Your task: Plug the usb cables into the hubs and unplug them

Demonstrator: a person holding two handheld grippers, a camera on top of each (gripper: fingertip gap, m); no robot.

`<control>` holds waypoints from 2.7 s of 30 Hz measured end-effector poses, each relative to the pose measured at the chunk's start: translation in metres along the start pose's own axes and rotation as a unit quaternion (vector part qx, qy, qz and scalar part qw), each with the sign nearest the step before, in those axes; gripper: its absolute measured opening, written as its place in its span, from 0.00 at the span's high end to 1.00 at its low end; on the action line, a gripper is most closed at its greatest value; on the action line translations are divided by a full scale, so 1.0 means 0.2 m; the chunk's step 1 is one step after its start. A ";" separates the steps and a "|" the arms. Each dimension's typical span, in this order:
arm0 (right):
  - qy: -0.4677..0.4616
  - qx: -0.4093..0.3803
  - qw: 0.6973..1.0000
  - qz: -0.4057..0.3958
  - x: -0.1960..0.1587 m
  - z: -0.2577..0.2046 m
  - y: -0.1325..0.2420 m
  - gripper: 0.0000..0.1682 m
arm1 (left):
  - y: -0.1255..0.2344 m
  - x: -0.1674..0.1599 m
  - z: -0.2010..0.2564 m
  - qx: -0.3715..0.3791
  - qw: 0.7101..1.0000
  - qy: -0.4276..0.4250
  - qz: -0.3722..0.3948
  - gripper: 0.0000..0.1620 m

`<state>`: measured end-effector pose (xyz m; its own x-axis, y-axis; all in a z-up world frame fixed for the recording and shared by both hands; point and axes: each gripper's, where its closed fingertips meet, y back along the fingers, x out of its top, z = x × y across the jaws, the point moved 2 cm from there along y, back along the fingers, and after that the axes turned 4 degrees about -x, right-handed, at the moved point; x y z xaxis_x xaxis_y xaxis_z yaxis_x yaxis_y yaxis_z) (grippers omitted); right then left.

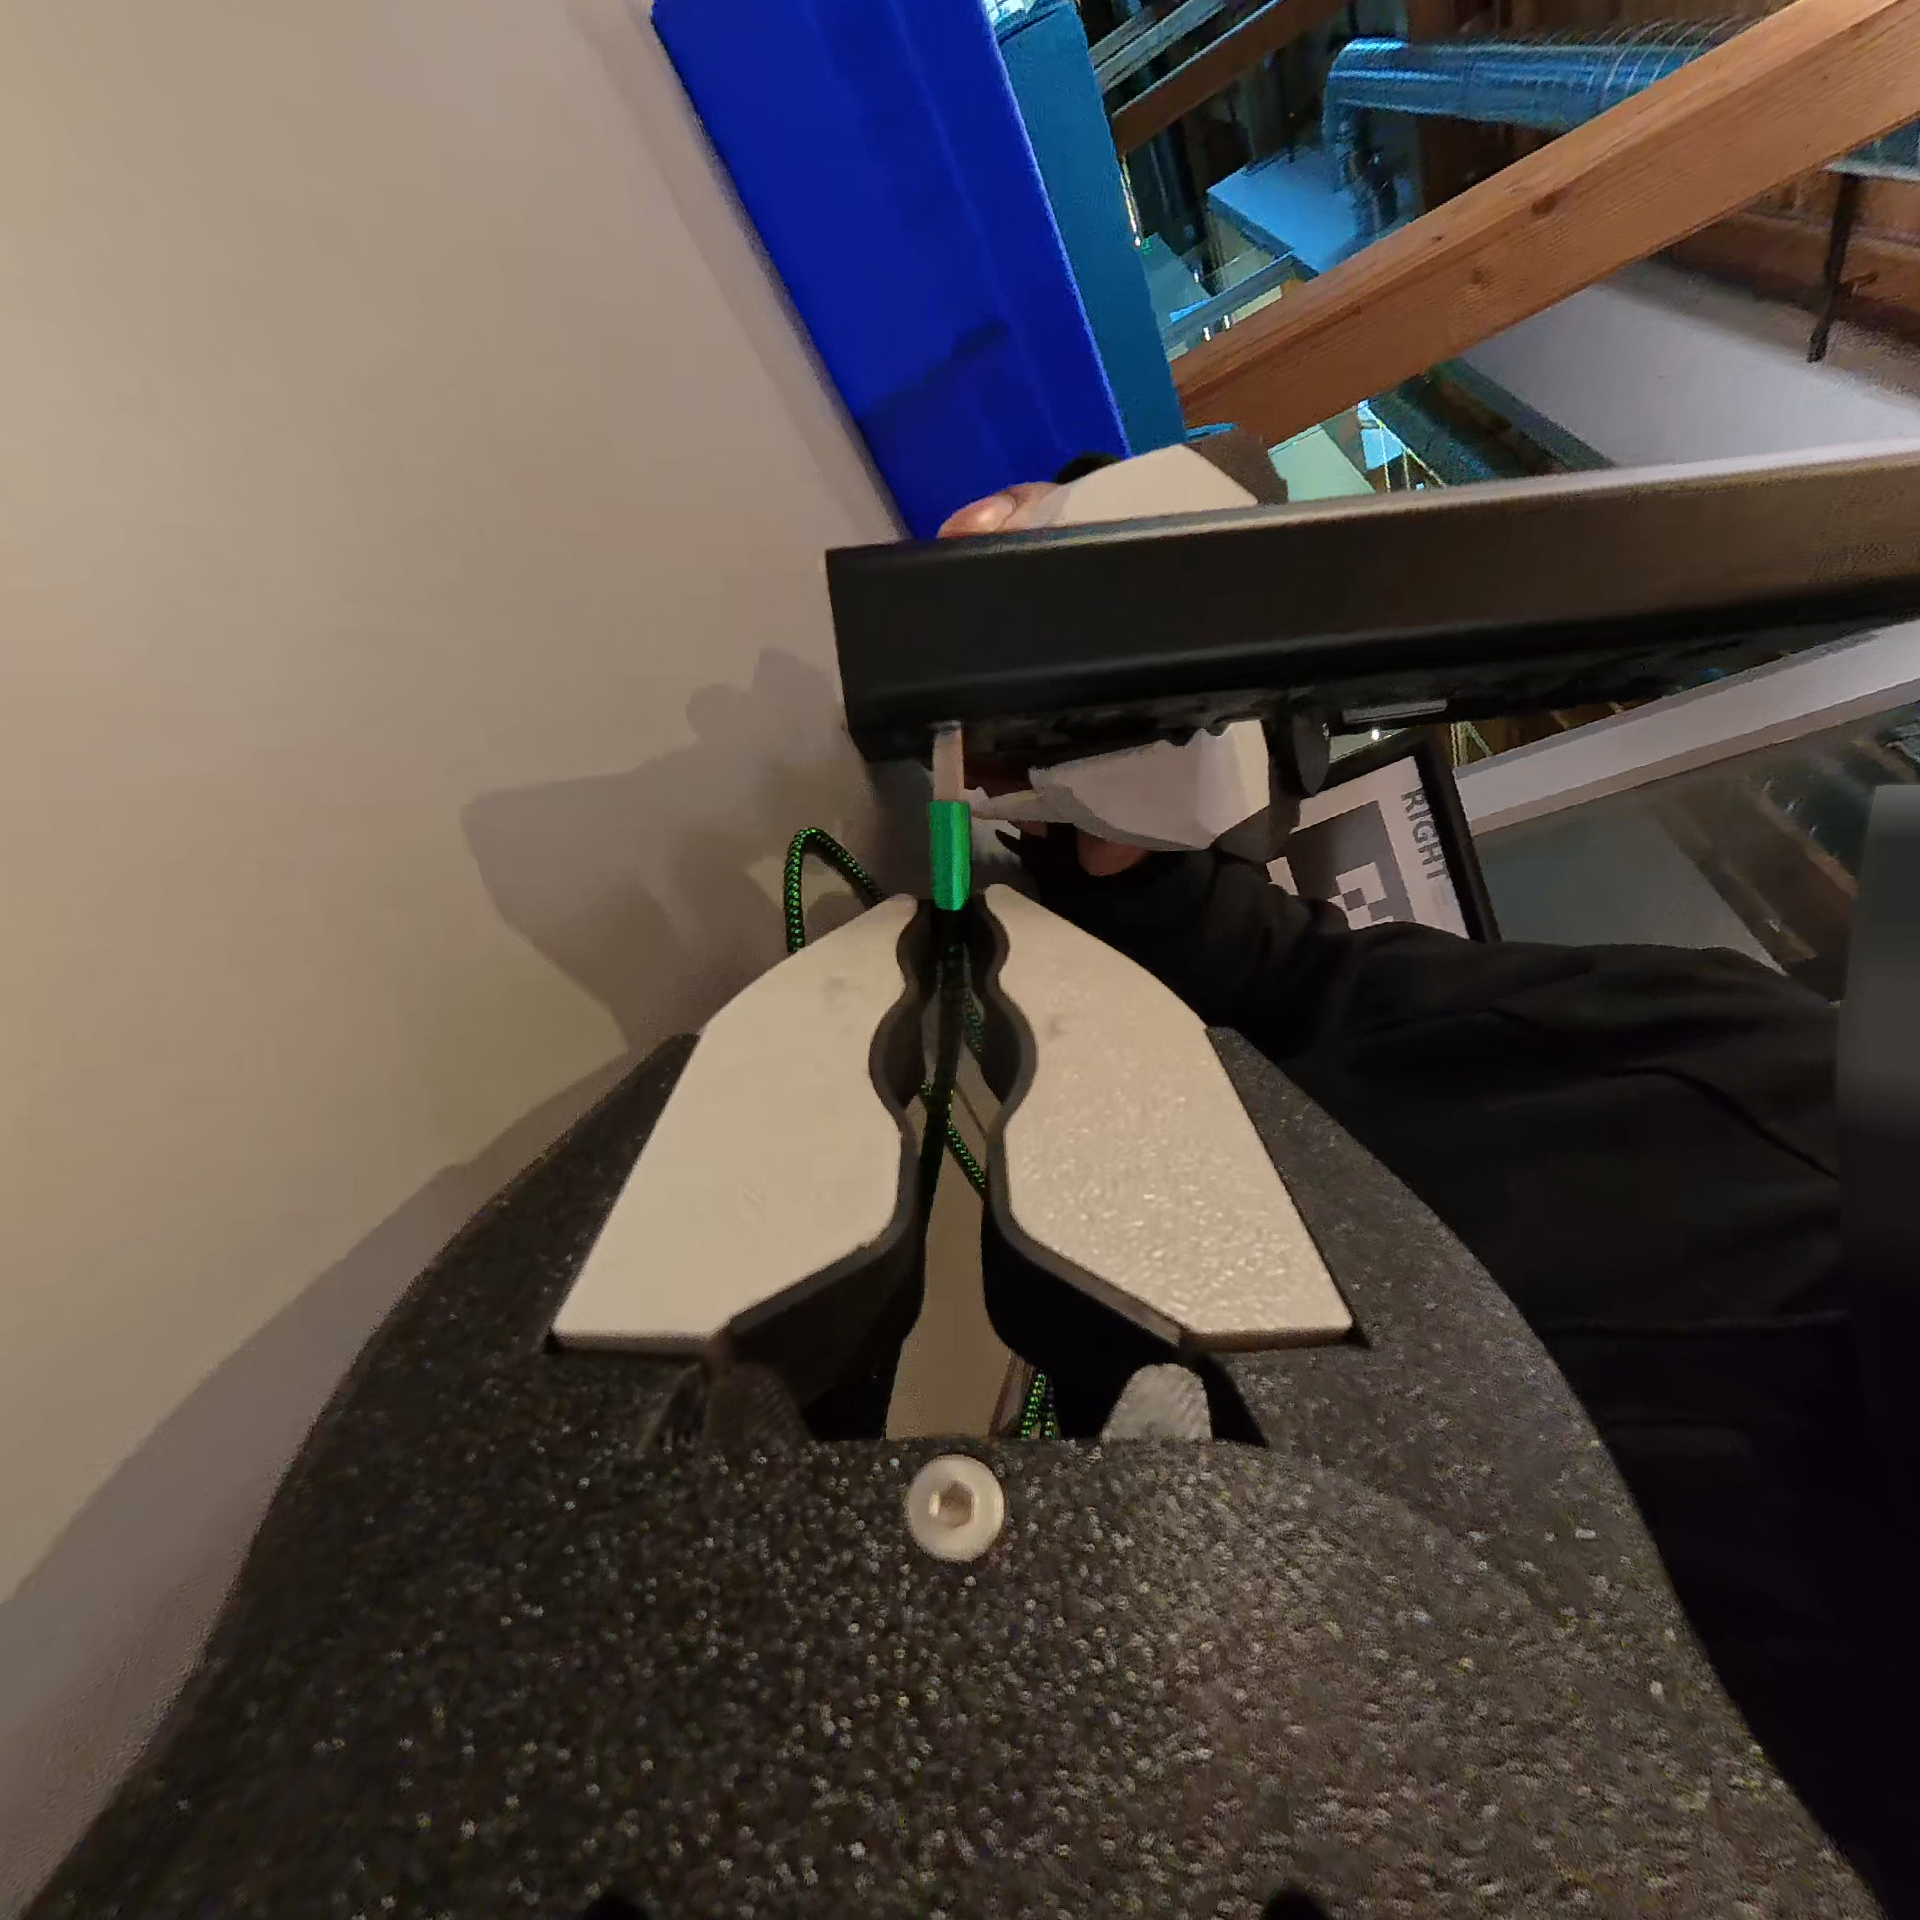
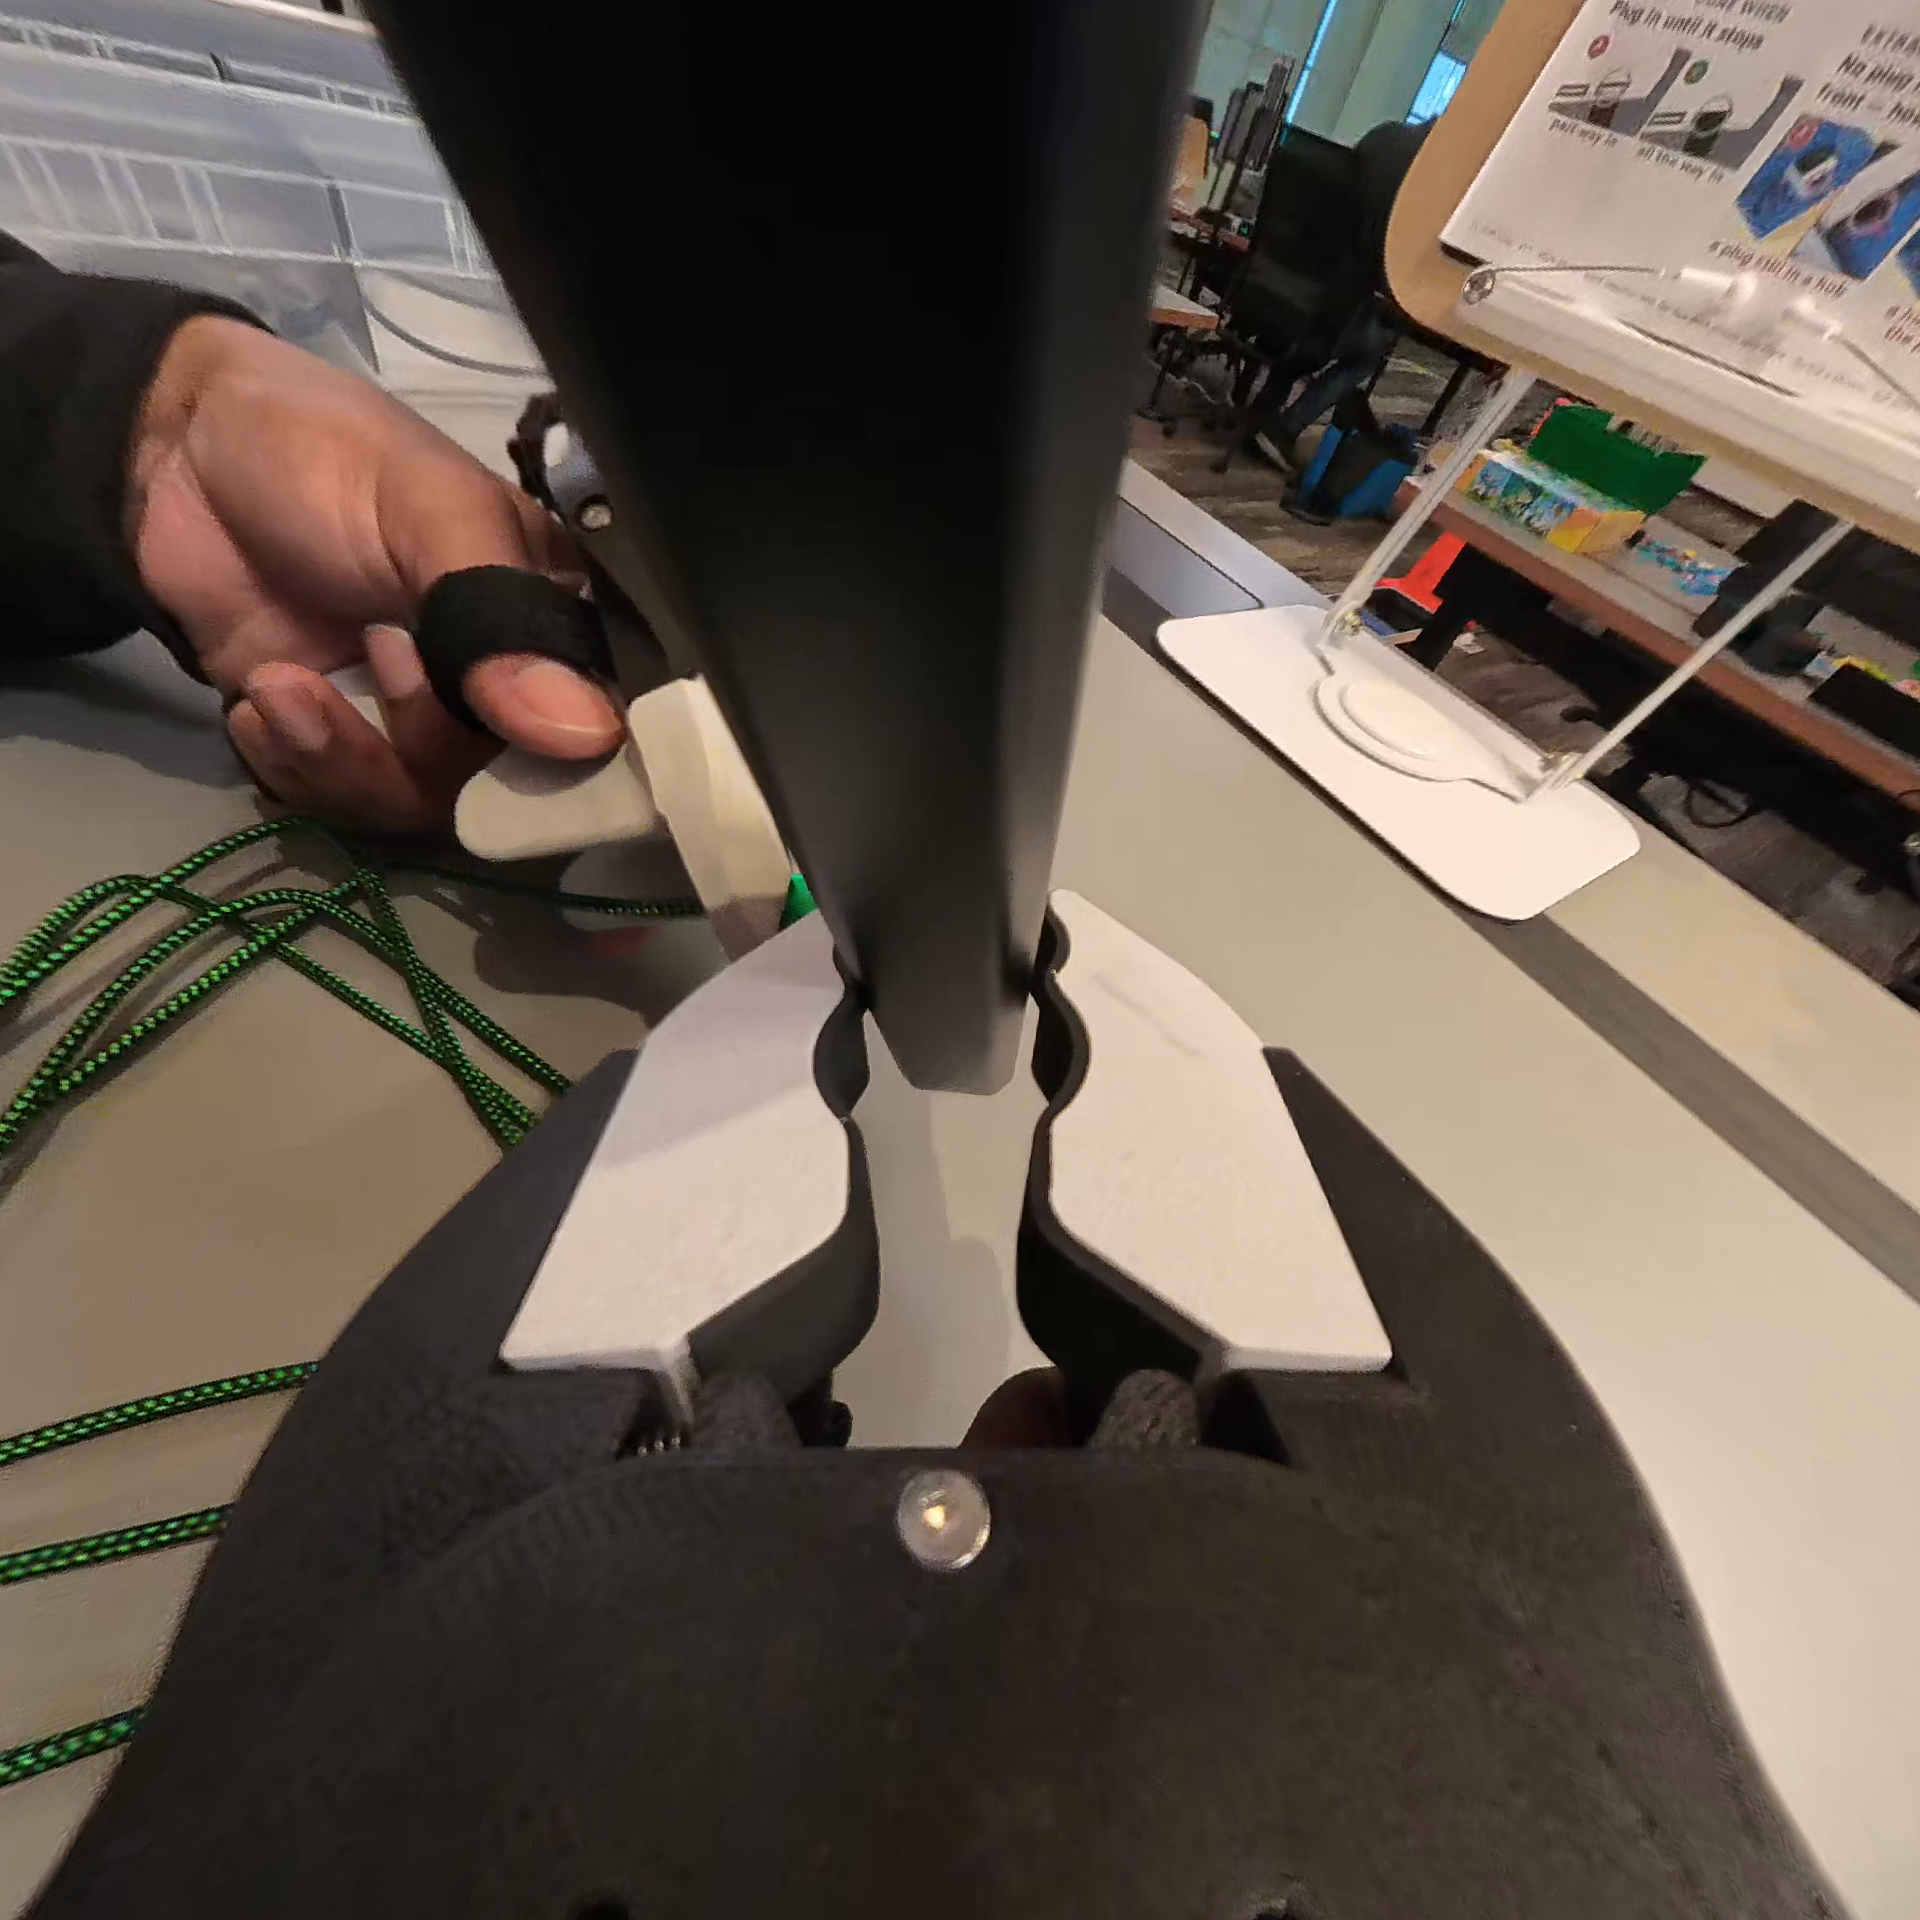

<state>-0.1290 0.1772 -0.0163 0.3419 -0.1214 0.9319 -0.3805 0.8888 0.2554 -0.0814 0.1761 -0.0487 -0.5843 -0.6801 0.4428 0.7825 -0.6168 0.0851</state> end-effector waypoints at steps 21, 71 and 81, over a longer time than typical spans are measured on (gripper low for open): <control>0.124 0.068 0.990 -0.005 -0.03 -0.11 0.02 0.82 | -0.05 -0.07 -0.05 0.087 0.992 -0.065 -0.064 0.97; -0.058 0.005 0.986 -0.155 -0.22 0.05 0.11 0.79 | 0.31 0.23 0.15 0.211 0.860 -0.425 0.187 0.60; -0.115 0.233 0.952 -0.162 -0.26 -0.58 0.62 0.80 | 0.37 0.13 0.26 0.226 0.819 -0.488 0.200 0.67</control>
<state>-0.0951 0.3447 -0.0627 0.3290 -0.4974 0.8027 -0.6459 0.5016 0.5755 -0.0284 0.1336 0.0165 0.0158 -0.0162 0.9997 0.9979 -0.0619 -0.0168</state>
